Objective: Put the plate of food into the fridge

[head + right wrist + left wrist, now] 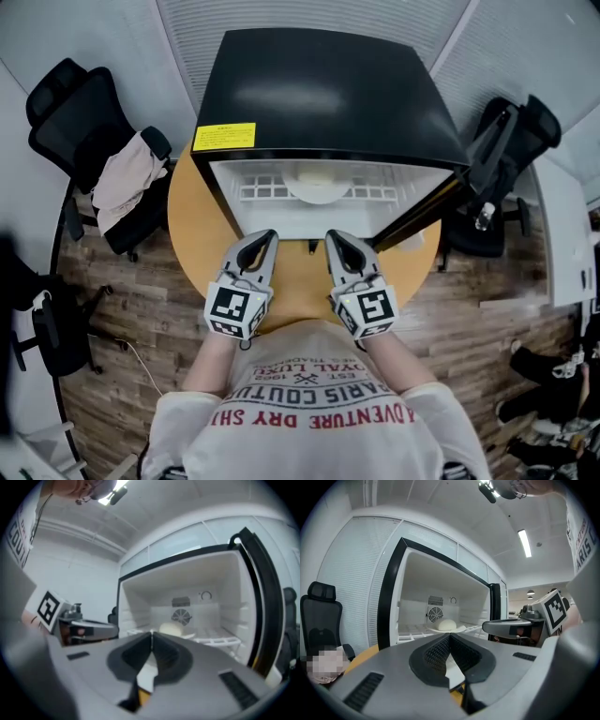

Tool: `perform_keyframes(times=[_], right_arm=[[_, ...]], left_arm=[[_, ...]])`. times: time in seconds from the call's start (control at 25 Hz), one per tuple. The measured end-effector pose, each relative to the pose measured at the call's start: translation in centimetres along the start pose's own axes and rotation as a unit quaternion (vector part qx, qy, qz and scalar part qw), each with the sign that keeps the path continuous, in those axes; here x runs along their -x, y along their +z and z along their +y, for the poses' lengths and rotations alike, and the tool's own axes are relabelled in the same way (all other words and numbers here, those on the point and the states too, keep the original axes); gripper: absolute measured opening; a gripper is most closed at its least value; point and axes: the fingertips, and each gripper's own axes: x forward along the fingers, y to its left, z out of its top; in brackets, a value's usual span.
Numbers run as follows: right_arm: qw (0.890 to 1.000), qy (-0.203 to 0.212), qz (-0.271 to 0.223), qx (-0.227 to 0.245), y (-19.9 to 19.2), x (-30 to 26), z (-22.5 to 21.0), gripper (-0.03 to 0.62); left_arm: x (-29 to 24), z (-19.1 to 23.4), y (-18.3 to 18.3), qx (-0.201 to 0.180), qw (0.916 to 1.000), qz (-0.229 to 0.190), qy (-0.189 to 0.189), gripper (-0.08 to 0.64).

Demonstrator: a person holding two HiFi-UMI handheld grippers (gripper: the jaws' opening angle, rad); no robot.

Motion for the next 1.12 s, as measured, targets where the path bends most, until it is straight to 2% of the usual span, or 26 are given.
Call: perform_keyframes(times=[0.12,0.4,0.8,1.12], right_arm=[[0.999,-0.004,0.005,0.032,-0.2,0.0,0.1,0.029],[0.999,-0.032,0.02,0.004,-0.5,0.4,-1.5,0.028],[0.998,-0.053,0.015,0.034,0.8,0.8,-2.5,0.028],[0.998,-0.045,0.019,0.038,0.7,0.6,-2.4,0.028]], left_arm=[[-0.1,-0.2,-0.1,-0.009,1.0,0.003,-0.001,0.029],[-0.2,0.1,-0.3,-0.013,0.9998,0.013,0.009,0.029],[-0.5,0.1,0.4,-0.027,0.9994,0.014,0.019,0.029],[-0.6,0.1,0.3,-0.03,0.9991,0.021,0.024,0.029]])
